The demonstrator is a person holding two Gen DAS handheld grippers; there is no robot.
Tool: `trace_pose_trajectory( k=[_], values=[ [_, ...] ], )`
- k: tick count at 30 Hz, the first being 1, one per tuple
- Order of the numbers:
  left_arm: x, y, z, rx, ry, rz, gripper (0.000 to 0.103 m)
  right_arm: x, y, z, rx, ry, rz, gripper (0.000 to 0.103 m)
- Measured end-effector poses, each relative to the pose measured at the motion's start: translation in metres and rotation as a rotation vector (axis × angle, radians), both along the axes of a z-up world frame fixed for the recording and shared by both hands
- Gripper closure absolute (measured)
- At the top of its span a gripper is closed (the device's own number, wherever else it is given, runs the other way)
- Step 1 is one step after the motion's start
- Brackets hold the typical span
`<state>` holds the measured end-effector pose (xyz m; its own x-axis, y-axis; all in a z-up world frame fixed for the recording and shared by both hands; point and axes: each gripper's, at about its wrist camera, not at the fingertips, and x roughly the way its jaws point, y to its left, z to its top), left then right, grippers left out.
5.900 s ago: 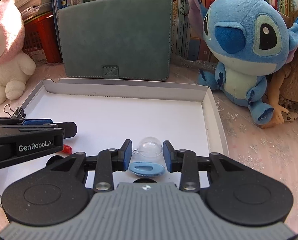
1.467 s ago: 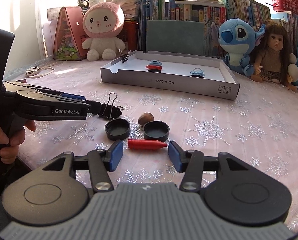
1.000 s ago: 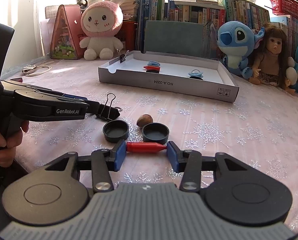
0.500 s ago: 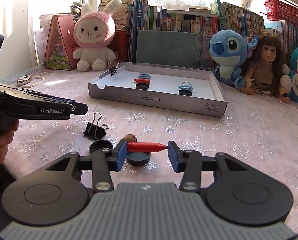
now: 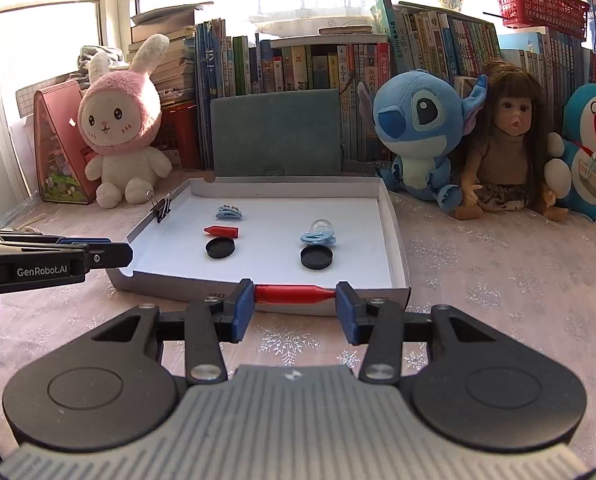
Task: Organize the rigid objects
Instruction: 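Carry the brown nut and red crayon in both grippers over the white tray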
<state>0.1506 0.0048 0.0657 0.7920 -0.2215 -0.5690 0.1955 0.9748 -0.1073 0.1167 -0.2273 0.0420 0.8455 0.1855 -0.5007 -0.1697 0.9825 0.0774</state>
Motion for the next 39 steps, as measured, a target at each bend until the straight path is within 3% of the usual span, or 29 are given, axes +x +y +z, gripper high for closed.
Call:
trace_pose_trajectory(
  k=[6,13,20,27,39],
  values=[
    [0.048,-0.003,0.009,-0.085,0.040,0.016,0.083,0.048,-0.006,0.011,0.012,0.049,-0.018,0.053],
    [0.117,-0.018,0.002,-0.045,0.144,0.033,0.083,0.113,-0.013,0.016,0.032,0.158,-0.062,0.053],
    [0.161,-0.027,-0.015,-0.056,0.220,0.061,0.083,0.160,-0.010,0.006,0.019,0.196,-0.093,0.053],
    [0.183,-0.033,-0.031,-0.047,0.239,0.089,0.083,0.187,-0.002,-0.007,0.044,0.215,-0.081,0.053],
    [0.191,-0.034,-0.049,-0.025,0.255,0.092,0.083,0.209,0.018,-0.030,0.001,0.254,-0.078,0.053]
  ],
)
